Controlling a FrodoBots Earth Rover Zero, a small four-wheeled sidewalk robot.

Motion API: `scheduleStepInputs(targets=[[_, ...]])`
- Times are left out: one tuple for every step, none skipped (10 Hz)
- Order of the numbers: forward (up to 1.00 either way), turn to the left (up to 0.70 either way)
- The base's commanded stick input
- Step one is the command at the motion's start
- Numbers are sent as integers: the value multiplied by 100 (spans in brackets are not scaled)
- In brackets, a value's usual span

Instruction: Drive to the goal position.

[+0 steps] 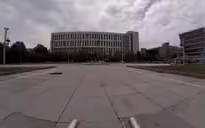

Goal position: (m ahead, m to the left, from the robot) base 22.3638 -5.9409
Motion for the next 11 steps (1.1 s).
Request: scheduleStepInputs(targets=[[70, 0], [70, 0], [70, 0], [70, 0], [70, 0], [70, 0], [70, 0], [70, 0], [70, 0], [70, 0], [70, 0]])
